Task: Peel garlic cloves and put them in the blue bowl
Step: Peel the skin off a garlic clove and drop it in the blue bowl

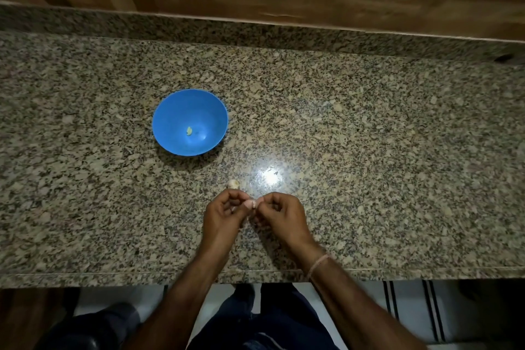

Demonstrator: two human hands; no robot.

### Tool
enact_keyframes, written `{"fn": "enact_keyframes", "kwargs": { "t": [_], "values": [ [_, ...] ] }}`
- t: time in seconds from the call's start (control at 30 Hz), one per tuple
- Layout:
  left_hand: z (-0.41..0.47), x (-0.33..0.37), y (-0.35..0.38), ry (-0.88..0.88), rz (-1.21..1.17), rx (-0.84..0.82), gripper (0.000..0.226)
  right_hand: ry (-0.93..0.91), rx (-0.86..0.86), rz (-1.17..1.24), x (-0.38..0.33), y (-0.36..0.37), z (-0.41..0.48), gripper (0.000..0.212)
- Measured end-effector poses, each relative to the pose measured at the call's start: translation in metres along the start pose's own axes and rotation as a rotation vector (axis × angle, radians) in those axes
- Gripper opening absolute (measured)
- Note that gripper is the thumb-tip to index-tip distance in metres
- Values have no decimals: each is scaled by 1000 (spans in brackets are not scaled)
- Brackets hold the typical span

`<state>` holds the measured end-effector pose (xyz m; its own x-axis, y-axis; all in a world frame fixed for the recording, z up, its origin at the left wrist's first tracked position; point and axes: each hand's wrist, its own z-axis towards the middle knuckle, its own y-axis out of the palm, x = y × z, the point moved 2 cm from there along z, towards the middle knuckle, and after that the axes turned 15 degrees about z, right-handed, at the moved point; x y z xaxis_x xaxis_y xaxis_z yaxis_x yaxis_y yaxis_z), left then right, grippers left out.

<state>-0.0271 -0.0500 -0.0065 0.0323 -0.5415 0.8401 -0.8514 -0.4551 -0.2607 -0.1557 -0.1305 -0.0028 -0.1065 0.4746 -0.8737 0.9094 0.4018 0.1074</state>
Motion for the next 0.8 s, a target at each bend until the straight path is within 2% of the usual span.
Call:
{"fn": "enact_keyframes", "kwargs": {
  "t": [0.07, 0.17, 0.33, 0.43, 0.57, 0.8],
  "values": [
    [3, -1, 1, -105, -141, -50, 3, -72, -51, -122, 0, -1, 1, 11],
    [6, -5, 1, -175, -218, -74, 4, -43, -90, -96, -2, -1, 4, 12],
    [7, -7, 0, -64, -119, -80, 11, 111, -117, 111, -4, -1, 4, 14],
    [8, -9, -2, -14, -40, -104, 20, 150, -128, 129, -3, -3, 3, 16],
    [7, -12, 0, 23, 51, -117, 20, 175, -153, 131, -3, -7, 0, 18],
    [0, -16, 9, -49, -25, -90, 11, 193, -140, 157, 0, -7, -4, 20]
  ]
}}
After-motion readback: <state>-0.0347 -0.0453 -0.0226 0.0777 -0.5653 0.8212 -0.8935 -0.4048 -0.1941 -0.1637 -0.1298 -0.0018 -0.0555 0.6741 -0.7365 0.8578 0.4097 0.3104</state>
